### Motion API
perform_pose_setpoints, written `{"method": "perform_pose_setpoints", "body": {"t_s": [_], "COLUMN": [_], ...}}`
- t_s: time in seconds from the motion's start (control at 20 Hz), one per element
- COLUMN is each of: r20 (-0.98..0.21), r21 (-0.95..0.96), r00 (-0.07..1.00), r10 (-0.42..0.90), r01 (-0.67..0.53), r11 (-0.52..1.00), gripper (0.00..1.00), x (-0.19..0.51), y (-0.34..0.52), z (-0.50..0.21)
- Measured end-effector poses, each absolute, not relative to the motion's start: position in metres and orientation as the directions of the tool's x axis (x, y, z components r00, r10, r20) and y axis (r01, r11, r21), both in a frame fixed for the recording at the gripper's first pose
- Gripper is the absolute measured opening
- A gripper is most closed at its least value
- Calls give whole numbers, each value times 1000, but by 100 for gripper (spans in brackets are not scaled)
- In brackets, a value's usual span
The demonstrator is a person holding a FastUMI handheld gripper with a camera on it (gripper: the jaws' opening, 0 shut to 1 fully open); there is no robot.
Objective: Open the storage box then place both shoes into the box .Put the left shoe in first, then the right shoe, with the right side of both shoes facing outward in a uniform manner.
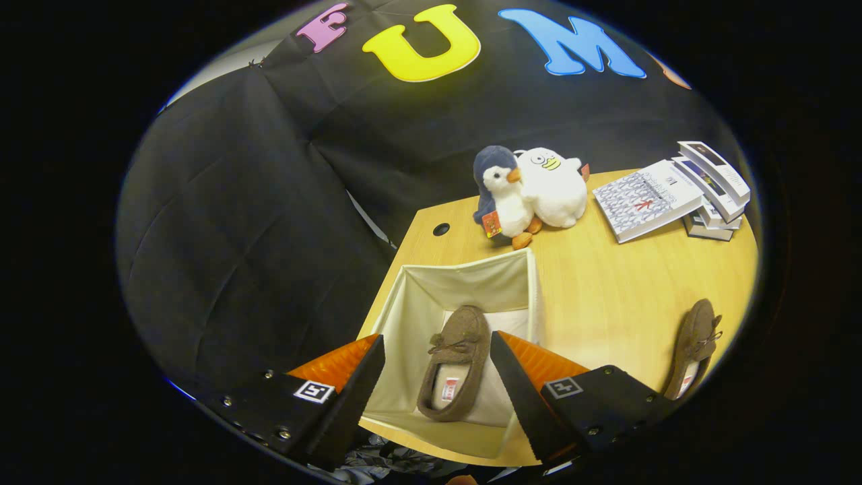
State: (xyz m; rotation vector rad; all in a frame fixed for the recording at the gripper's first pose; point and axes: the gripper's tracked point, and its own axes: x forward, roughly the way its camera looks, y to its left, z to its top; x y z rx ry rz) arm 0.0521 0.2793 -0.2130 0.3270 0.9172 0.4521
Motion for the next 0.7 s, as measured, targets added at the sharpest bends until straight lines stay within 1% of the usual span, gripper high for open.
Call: {"method": "perform_pose_setpoints", "body": {"t_s": [0.2,0.7], "r20": [-679,-709], "r21": [411,366], "r00": [573,618], "r10": [460,340], "r01": [-222,-90], "r11": [884,926], "gripper": [98,98], "x": [53,43], "y": [223,91], "z": [-204,-217]}}
